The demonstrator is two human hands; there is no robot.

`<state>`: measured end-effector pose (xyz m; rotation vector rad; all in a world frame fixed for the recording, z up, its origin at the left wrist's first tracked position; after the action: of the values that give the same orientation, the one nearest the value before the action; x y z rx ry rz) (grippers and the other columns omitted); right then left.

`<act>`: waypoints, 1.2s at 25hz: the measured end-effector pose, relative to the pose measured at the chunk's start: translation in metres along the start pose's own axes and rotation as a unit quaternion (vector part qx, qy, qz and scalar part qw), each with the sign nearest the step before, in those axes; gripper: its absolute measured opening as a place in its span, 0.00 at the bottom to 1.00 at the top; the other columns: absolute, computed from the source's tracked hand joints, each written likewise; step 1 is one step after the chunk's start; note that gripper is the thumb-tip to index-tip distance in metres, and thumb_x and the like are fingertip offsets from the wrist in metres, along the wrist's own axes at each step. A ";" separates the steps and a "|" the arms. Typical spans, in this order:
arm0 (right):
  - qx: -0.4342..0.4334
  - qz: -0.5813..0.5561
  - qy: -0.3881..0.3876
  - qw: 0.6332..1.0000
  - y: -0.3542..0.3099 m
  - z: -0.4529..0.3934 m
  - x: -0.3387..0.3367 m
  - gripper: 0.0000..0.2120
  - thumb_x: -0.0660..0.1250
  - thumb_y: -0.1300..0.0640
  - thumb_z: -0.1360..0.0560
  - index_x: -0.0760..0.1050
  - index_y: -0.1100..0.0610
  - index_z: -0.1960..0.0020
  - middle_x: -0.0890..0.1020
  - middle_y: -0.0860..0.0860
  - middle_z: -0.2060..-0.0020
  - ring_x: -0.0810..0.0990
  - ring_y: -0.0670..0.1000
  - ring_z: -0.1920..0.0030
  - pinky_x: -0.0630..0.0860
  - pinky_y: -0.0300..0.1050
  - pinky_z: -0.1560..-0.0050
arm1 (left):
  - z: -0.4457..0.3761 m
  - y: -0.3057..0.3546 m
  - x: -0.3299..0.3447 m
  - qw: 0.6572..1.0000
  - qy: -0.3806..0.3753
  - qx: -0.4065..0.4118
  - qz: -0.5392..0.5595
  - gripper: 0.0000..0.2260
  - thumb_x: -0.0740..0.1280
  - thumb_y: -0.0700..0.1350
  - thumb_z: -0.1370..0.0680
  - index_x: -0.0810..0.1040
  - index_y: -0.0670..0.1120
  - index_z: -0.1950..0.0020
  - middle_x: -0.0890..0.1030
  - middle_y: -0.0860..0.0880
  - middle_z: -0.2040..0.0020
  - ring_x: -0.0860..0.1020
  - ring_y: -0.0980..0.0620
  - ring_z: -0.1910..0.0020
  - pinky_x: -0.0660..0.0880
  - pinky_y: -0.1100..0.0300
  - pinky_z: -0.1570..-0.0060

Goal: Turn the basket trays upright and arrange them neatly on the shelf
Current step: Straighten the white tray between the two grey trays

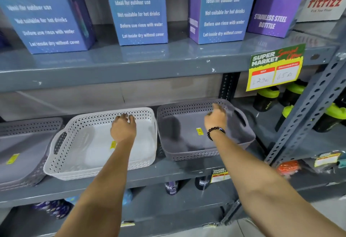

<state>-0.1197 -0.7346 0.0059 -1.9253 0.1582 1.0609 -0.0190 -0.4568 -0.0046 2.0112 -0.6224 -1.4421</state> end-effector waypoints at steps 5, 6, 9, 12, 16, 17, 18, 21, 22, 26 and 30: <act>-0.062 -0.038 -0.135 0.988 -0.068 0.040 0.057 0.18 0.56 0.61 0.21 0.69 0.60 0.32 0.77 0.61 0.37 0.75 0.62 0.39 0.75 0.53 0.44 | -0.047 -0.072 -0.067 0.999 0.018 -0.027 -0.036 0.14 0.58 0.45 0.21 0.79 0.37 0.47 0.80 0.33 0.47 0.79 0.34 0.47 0.76 0.46 0.47; -0.064 -0.046 -0.160 0.984 -0.076 0.047 0.067 0.18 0.56 0.58 0.20 0.69 0.60 0.31 0.76 0.61 0.36 0.74 0.62 0.37 0.75 0.53 0.41 | -0.055 -0.087 -0.080 0.998 0.018 -0.034 -0.045 0.15 0.58 0.45 0.21 0.78 0.36 0.46 0.80 0.32 0.46 0.78 0.33 0.46 0.75 0.46 0.46; -0.026 -0.048 -0.209 0.976 -0.100 0.067 0.094 0.23 0.55 0.50 0.20 0.65 0.58 0.28 0.73 0.60 0.32 0.72 0.61 0.34 0.72 0.53 0.35 | -0.075 -0.128 -0.117 0.994 0.013 -0.052 -0.091 0.16 0.57 0.45 0.20 0.74 0.35 0.40 0.76 0.32 0.41 0.75 0.32 0.42 0.73 0.43 0.43; 0.000 -0.010 -0.227 0.974 -0.114 0.088 0.117 0.24 0.50 0.50 0.19 0.60 0.57 0.25 0.71 0.62 0.31 0.72 0.63 0.34 0.71 0.55 0.35 | -0.089 -0.161 -0.140 0.991 -0.035 -0.081 -0.099 0.16 0.55 0.43 0.19 0.72 0.33 0.40 0.75 0.32 0.39 0.75 0.32 0.42 0.73 0.43 0.45; -0.002 0.060 -0.196 0.979 -0.117 0.104 0.128 0.21 0.46 0.57 0.17 0.63 0.63 0.28 0.74 0.66 0.35 0.73 0.64 0.36 0.72 0.54 0.40 | -0.096 -0.183 -0.149 0.986 -0.113 -0.099 -0.076 0.14 0.55 0.39 0.19 0.76 0.32 0.44 0.79 0.31 0.42 0.76 0.33 0.43 0.74 0.45 0.47; 0.004 0.066 -0.191 0.979 -0.115 0.103 0.127 0.21 0.46 0.57 0.17 0.64 0.63 0.29 0.74 0.66 0.35 0.74 0.65 0.37 0.72 0.55 0.41 | -0.096 -0.183 -0.148 0.986 -0.123 -0.093 -0.069 0.14 0.55 0.38 0.19 0.77 0.33 0.43 0.79 0.31 0.42 0.76 0.33 0.43 0.74 0.46 0.48; 0.011 0.067 -0.190 0.979 -0.113 0.102 0.126 0.21 0.46 0.58 0.17 0.63 0.63 0.28 0.73 0.65 0.35 0.74 0.65 0.36 0.72 0.55 0.40 | -0.095 -0.183 -0.146 0.986 -0.130 -0.087 -0.061 0.14 0.55 0.38 0.19 0.77 0.34 0.42 0.79 0.32 0.43 0.77 0.33 0.43 0.74 0.46 0.49; 0.016 0.065 -0.193 0.979 -0.114 0.101 0.126 0.21 0.46 0.58 0.17 0.63 0.62 0.27 0.74 0.65 0.35 0.74 0.65 0.36 0.72 0.56 0.40 | -0.095 -0.186 -0.140 0.986 -0.137 -0.078 -0.047 0.15 0.55 0.42 0.18 0.78 0.37 0.41 0.80 0.31 0.45 0.78 0.33 0.46 0.74 0.48 0.54; 0.018 0.064 -0.194 0.979 -0.114 0.101 0.125 0.20 0.47 0.59 0.17 0.64 0.62 0.28 0.74 0.65 0.35 0.74 0.65 0.36 0.73 0.56 0.39 | -0.094 -0.186 -0.138 0.986 -0.138 -0.074 -0.051 0.16 0.55 0.43 0.18 0.77 0.37 0.40 0.80 0.31 0.45 0.78 0.33 0.46 0.73 0.49 0.56; 0.007 0.087 -0.184 0.979 -0.113 0.100 0.126 0.19 0.48 0.60 0.17 0.65 0.64 0.30 0.74 0.64 0.36 0.74 0.64 0.36 0.72 0.54 0.38 | -0.087 -0.183 -0.132 0.987 -0.135 -0.053 -0.066 0.14 0.55 0.42 0.18 0.75 0.41 0.37 0.81 0.33 0.46 0.78 0.34 0.47 0.67 0.55 0.60; -0.009 0.094 -0.181 0.979 -0.112 0.099 0.125 0.19 0.48 0.61 0.18 0.66 0.64 0.30 0.76 0.65 0.38 0.75 0.64 0.38 0.74 0.55 0.40 | -0.086 -0.184 -0.133 0.989 -0.122 -0.045 -0.069 0.14 0.56 0.43 0.18 0.76 0.42 0.37 0.81 0.34 0.46 0.79 0.35 0.48 0.73 0.52 0.57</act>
<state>-0.0477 -0.5580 -0.0344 -1.7236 0.1254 1.5249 0.0291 -0.2193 -0.0197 1.8540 -0.5163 -1.7857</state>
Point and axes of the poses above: each hand's wrist, its own z-axis away from the middle knuckle, its own x-axis out of the palm, y = z × x, the point moved 2 cm from there along -z, towards the middle knuckle
